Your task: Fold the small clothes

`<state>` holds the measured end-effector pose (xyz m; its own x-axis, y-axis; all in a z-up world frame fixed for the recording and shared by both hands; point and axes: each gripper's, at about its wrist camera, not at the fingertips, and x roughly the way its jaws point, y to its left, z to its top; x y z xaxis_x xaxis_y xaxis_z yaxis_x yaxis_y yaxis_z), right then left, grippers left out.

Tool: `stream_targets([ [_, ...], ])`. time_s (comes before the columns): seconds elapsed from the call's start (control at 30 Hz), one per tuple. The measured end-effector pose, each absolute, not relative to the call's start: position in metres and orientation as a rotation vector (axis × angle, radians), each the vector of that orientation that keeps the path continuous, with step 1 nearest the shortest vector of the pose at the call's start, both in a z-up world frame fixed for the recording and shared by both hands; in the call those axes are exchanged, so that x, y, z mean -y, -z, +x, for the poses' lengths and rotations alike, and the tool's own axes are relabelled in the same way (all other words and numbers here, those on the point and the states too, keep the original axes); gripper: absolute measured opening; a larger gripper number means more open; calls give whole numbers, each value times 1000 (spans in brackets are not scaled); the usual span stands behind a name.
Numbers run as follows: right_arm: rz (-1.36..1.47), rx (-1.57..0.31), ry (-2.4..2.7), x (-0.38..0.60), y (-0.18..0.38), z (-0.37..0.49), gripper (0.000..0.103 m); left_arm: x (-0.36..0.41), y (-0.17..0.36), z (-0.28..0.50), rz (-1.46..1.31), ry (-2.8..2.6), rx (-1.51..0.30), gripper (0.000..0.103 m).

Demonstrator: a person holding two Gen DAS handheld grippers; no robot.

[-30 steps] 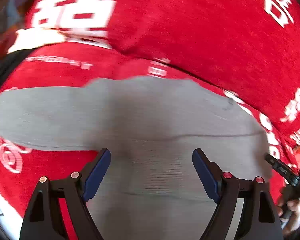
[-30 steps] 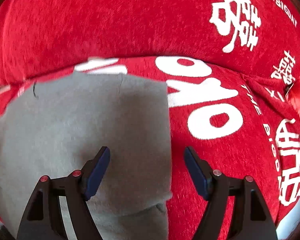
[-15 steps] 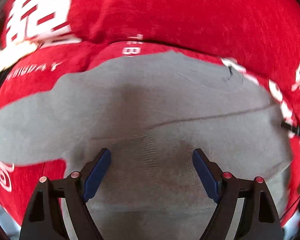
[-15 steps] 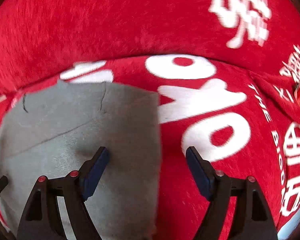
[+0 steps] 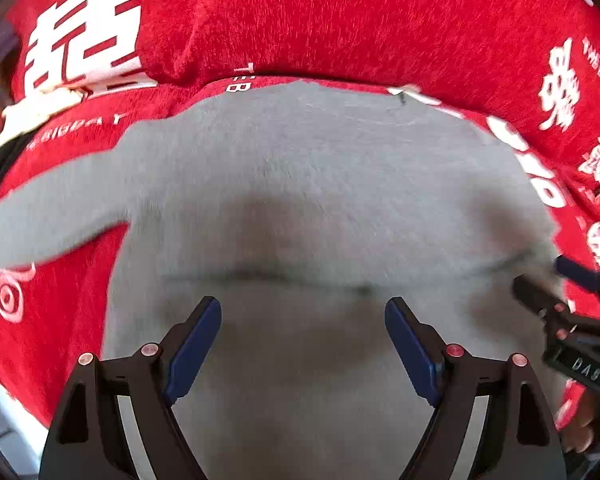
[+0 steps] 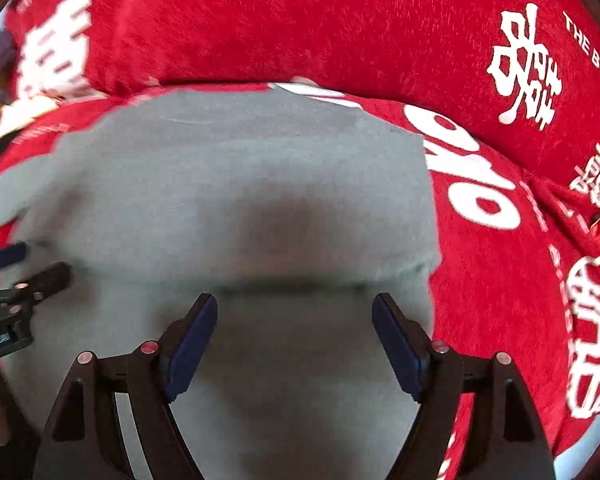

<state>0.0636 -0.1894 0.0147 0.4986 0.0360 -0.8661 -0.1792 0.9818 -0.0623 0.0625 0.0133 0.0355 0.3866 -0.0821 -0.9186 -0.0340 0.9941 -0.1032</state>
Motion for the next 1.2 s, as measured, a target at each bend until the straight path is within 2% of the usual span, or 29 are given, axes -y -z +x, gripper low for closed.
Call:
stream_targets([
  [0.1, -177, -1064, -153, 181, -7, 49, 82, -8, -20, 54, -83, 22, -1219, 85],
  [0.17, -172, -1110, -141, 178, 7, 43, 82, -4, -21, 41, -51, 2, -1186, 85],
  [0.2, -157, -1074, -130, 178, 6, 33, 82, -3, -21, 35, -49, 5, -1188, 85],
  [0.23, -156, -1067, -127, 179, 6, 29, 83, -3, -20, 29, -55, 6, -1189, 90],
  [0.27, -159, -1073, -130, 179, 8, 21, 83, -3, -18, 21, -63, 3, -1194, 103],
  [0.47, -206, -1014, -158, 191, 14, -32, 85, -4, -11, -36, -39, 30, -1179, 103],
  [0.57, -229, -978, -170, 197, 18, -61, 85, -10, -10, -49, -23, 75, -1228, 103],
  [0.63, -250, -1023, -207, 199, 21, -75, 89, -27, -17, -48, -51, 64, -1234, 103],
  [0.8, -336, -1082, -251, 190, 10, -77, 89, -149, -38, -18, -360, -148, -1119, 103],
  [0.93, -336, -1042, -261, 176, -8, -62, 89, -264, -40, 0, -531, -372, -1030, 103],
  [1.07, -341, -1006, -293, 147, -24, -41, 89, -368, -28, 1, -735, -508, -958, 103],
  [1.2, -353, -984, -320, 115, -31, -23, 89, -436, -4, 5, -898, -537, -914, 103],
])
